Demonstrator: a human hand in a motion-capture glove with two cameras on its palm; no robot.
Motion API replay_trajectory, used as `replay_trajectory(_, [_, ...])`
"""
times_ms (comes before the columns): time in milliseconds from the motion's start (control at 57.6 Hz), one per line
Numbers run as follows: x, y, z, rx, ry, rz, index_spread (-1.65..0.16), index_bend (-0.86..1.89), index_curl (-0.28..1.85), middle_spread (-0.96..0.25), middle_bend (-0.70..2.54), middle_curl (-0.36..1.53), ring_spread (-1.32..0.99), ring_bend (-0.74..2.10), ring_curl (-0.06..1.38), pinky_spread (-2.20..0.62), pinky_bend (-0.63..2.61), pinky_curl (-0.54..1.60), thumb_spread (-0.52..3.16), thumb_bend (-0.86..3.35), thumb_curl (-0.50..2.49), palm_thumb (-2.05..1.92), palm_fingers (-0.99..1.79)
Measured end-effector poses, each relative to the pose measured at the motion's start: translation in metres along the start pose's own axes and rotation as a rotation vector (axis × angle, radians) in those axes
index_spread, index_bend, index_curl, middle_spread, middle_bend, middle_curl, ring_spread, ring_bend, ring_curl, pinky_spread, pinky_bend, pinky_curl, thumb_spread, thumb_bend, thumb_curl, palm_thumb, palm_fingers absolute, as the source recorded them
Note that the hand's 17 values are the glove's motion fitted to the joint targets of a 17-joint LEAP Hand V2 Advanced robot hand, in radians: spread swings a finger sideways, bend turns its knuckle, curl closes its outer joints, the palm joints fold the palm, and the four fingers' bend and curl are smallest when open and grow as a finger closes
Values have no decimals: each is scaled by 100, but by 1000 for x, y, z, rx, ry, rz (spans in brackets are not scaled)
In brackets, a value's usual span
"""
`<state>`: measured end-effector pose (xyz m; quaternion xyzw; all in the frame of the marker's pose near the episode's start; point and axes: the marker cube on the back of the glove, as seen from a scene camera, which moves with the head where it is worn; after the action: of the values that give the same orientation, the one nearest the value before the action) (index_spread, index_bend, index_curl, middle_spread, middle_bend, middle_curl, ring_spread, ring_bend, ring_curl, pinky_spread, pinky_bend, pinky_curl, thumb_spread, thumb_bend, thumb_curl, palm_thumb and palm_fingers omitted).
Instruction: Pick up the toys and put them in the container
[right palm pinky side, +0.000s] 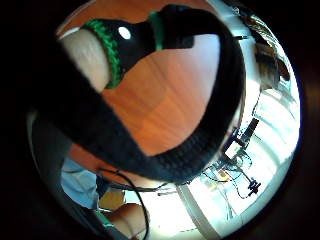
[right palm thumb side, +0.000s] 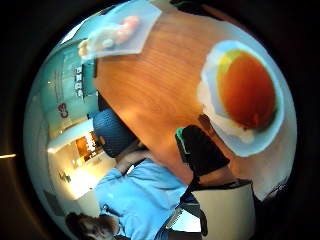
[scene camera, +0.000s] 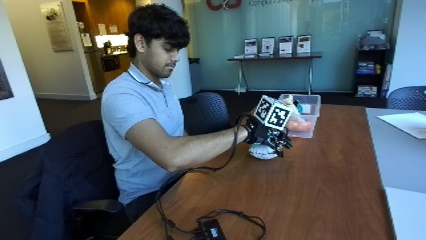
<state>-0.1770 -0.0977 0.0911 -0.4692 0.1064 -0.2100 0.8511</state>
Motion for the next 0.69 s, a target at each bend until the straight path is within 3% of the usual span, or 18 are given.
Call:
replay_trajectory(139, [-5, -13, 23, 92, -66, -64, -33, 8, 28, 4, 15, 20, 2, 27, 29, -5, 125, 37, 150, 6, 37, 13, -2])
replay_trajectory(226, [-5, -16, 10, 307, -144, -87, -30, 16, 26, 4, 21, 22, -6, 62, 34, -19, 122, 35, 167, 22, 41, 35, 49])
replay_trajectory(312, [1, -12, -3, 391, -182, -104, -28, 23, 29, 2, 28, 25, -15, 82, 41, -27, 115, 33, 156, 36, 52, 62, 87])
replay_trajectory(486, [14, -6, -38, 470, -256, -72, -24, 27, 38, -1, 35, 32, -22, 91, 50, -35, 105, 36, 135, 36, 65, 80, 97])
replay_trajectory(694, [1, -14, -128, 586, -283, -76, -22, 25, 43, -3, 35, 36, -26, 90, 53, -38, 103, 38, 118, 34, 75, 86, 98])
